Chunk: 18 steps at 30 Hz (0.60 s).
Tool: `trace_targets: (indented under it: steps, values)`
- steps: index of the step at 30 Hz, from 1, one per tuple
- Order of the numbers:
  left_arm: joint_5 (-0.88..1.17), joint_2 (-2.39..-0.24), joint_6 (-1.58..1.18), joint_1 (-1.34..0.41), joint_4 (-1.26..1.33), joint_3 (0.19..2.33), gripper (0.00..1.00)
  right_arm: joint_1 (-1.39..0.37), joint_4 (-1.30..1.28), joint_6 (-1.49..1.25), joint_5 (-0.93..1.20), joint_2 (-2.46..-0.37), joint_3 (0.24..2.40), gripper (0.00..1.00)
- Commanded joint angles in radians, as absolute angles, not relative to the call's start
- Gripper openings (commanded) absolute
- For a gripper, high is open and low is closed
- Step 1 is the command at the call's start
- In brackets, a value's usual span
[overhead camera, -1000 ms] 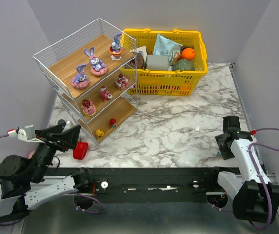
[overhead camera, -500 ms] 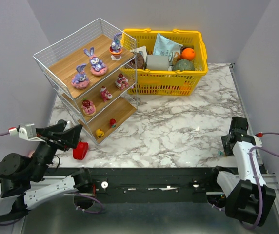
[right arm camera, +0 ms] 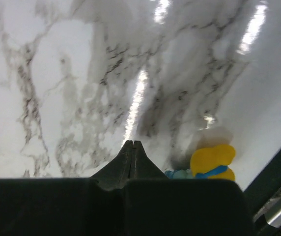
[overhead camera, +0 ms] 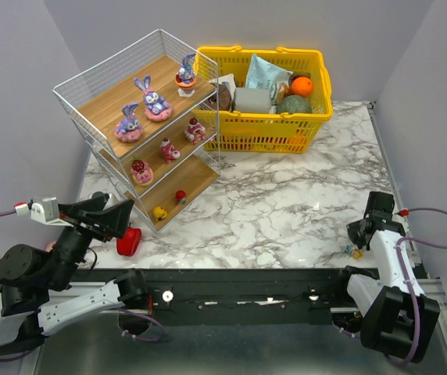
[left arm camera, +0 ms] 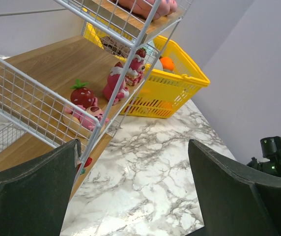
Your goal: Place and organize the plastic toys onto the shelf
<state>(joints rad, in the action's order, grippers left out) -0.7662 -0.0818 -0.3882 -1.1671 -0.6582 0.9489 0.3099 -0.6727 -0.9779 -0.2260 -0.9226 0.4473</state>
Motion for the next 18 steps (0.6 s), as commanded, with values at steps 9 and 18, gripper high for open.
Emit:
trace_targets:
  steps: [9, 18]
  values:
    - [-0.666, -0.135, -0.419, -1.175, -0.609, 0.945, 0.99, 0.316, -0.578, -0.729, 0.111, -0.779, 0.454, 0.0]
    - [-0.655, -0.164, -0.439, -1.175, -0.595, 0.928, 0.99, 0.316, -0.864, -0.865, -0.158, -0.692, 0.594, 0.69]
